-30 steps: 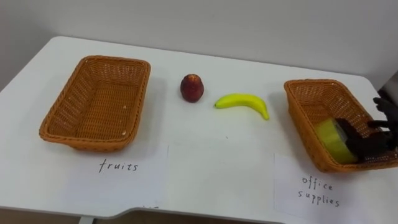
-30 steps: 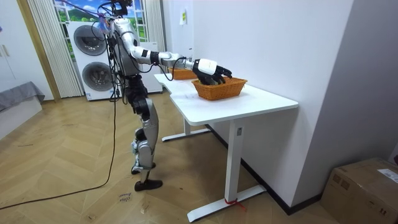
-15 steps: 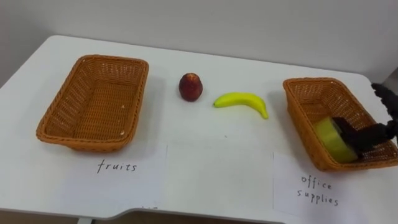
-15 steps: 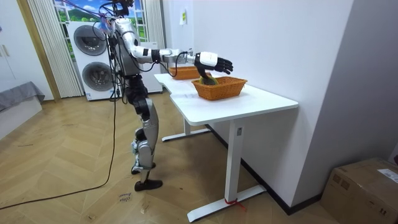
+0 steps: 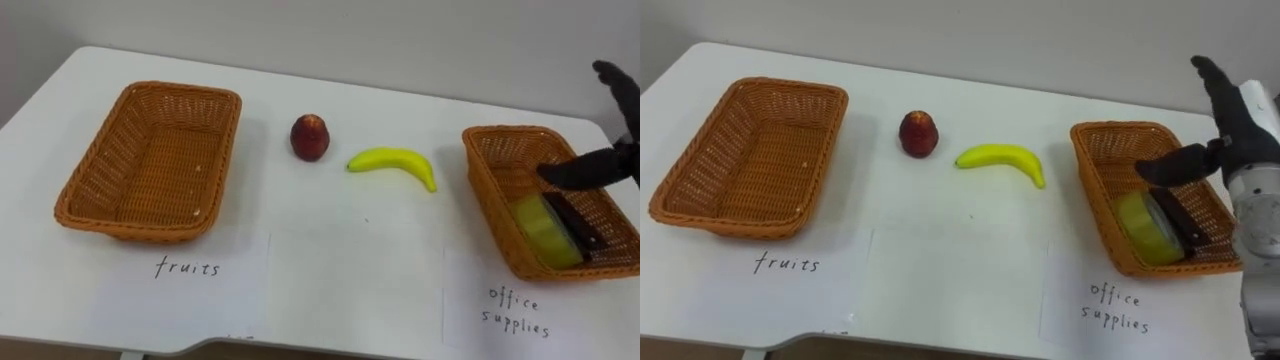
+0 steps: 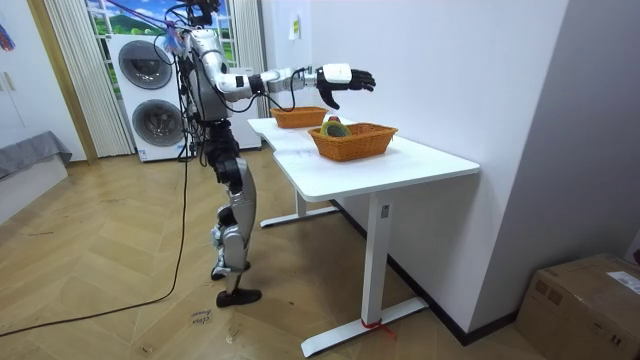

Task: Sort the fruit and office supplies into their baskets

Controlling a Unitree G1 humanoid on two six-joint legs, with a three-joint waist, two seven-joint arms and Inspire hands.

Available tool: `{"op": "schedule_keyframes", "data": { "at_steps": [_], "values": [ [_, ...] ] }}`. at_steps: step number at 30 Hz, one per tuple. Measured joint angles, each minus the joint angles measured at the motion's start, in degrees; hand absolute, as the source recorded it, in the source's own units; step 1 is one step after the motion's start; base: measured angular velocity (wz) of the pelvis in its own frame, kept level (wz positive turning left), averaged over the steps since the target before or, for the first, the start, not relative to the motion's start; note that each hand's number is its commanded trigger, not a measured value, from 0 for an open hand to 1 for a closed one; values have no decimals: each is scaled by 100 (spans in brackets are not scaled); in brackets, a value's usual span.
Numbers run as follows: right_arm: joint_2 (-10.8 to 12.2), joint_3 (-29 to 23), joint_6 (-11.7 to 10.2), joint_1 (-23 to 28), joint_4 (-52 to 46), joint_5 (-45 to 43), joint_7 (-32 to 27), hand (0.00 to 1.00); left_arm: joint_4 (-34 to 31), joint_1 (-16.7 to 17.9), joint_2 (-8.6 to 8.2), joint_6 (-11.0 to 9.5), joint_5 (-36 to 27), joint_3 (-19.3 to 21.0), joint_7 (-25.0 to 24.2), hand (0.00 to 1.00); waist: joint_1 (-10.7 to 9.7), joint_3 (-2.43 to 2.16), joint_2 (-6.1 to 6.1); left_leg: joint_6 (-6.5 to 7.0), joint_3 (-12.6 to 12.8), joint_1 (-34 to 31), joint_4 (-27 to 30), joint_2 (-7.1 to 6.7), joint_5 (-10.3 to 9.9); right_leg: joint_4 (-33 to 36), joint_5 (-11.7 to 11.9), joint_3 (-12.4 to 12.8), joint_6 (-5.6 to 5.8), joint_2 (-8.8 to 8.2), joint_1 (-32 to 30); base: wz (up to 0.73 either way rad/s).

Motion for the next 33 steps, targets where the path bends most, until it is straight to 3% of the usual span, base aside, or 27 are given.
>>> {"op": "schedule_keyframes", "data": {
  "at_steps": [13,20,24,29,33],
  "values": [
    [1,24,-109,-220,-694,-262,-85,0,121,-117,-26,-215,-5,-158,26,0,263,16,7,-2,119,16,-13,17,0,74,0,74,0,14,-40,-3],
    [1,332,-106,-431,-727,-256,-23,0,219,-7,-26,-205,-2,-249,19,0,382,35,-67,-2,108,3,6,19,0,74,0,42,-1,9,-44,1],
    [31,642,-84,-558,-730,-324,-16,0,223,-16,-24,-200,0,-288,18,0,527,17,-98,-2,63,-42,12,15,0,76,0,8,-1,4,-70,5],
    [32,801,-99,-898,-726,-450,-17,0,202,-50,-23,-184,78,-282,5,0,602,19,-98,-2,-100,-179,103,6,1,73,1,-97,-2,-6,-94,18],
    [32,902,-104,-1048,-416,-451,-20,0,126,27,-23,-82,211,-283,-111,0,779,22,-108,-6,-195,-195,111,7,2,70,1,-195,-2,-8,-89,12]
  ]
}}
